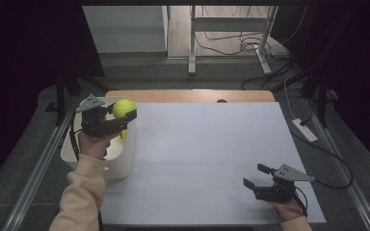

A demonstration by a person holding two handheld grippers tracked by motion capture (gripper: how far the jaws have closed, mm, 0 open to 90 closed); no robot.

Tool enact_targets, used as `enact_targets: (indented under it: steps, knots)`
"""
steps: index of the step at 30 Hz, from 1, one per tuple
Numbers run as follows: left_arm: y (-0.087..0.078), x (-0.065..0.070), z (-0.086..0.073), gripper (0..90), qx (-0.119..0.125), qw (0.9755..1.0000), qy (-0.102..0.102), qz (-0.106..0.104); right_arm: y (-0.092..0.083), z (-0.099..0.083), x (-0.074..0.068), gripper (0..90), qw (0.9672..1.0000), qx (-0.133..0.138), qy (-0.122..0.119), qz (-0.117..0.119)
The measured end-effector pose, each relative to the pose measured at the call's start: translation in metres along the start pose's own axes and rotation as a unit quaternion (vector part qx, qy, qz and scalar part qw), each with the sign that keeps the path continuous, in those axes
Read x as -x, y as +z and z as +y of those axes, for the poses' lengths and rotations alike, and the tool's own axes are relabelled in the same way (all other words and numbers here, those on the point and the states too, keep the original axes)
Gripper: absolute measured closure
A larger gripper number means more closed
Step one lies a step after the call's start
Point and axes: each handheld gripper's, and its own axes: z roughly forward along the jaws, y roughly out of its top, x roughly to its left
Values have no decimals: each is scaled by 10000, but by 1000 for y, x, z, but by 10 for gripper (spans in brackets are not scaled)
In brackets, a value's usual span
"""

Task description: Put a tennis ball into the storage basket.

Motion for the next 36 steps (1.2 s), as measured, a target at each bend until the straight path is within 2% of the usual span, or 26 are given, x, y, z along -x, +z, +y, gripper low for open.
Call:
enact_targets:
  steps: [15,26,36]
  knots:
    - [-2,-13,3,274,-144,9996,-25,248,0,0,0,154,10000,5,5,-5]
    - [-5,-31,0,273,-414,9976,-129,536,0,0,0,153,10000,9,2,2]
    - [-7,-41,-3,272,-588,9960,-192,644,0,0,0,154,10000,0,2,-3]
